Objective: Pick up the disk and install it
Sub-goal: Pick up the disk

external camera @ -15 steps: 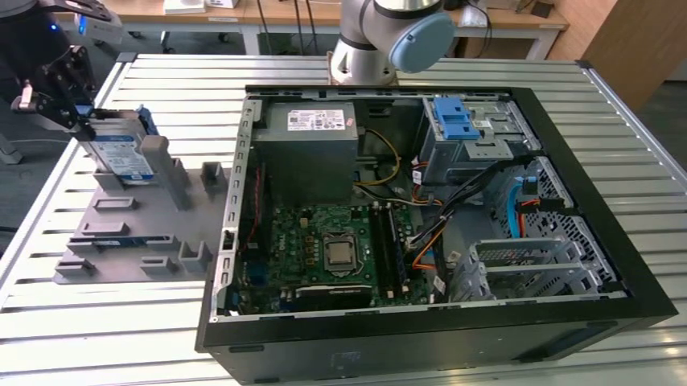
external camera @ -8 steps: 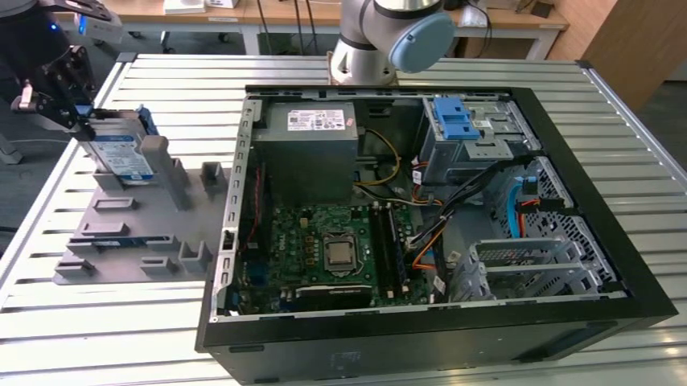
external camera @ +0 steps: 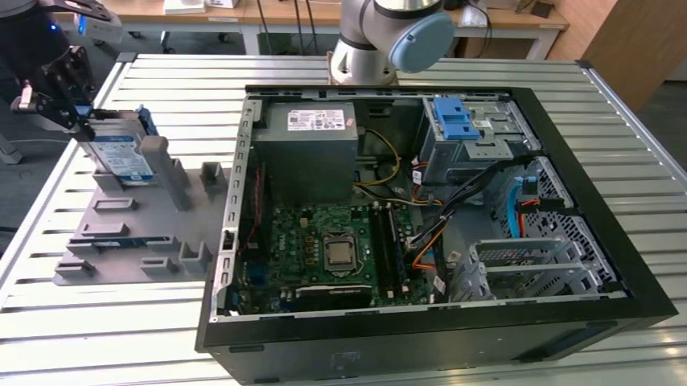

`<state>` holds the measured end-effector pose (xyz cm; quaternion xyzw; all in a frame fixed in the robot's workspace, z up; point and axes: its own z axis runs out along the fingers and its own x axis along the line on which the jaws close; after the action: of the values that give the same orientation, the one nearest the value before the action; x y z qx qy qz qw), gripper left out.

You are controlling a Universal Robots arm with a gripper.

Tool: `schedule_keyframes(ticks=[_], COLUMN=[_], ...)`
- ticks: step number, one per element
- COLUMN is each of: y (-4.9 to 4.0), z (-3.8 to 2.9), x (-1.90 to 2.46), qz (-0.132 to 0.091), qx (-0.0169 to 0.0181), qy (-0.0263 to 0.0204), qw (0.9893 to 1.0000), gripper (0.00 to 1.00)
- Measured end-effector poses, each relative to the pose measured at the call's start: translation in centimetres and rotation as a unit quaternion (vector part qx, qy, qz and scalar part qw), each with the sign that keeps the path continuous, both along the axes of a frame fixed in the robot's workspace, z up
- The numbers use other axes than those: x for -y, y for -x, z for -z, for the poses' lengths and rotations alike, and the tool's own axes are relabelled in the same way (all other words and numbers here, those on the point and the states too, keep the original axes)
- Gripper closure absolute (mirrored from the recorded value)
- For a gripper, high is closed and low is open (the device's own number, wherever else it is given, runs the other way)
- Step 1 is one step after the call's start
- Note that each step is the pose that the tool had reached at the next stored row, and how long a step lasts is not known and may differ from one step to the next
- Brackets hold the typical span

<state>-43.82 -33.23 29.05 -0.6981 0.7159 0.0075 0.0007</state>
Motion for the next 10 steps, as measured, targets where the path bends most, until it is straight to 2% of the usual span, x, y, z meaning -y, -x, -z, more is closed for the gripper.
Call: schedule_keyframes(ticks=[10], y=[0.0], z=[0.0], x=[0.02], qz=[0.0], qx=[0.0], qy=[0.0], qw=[1.0], gripper=[0.63])
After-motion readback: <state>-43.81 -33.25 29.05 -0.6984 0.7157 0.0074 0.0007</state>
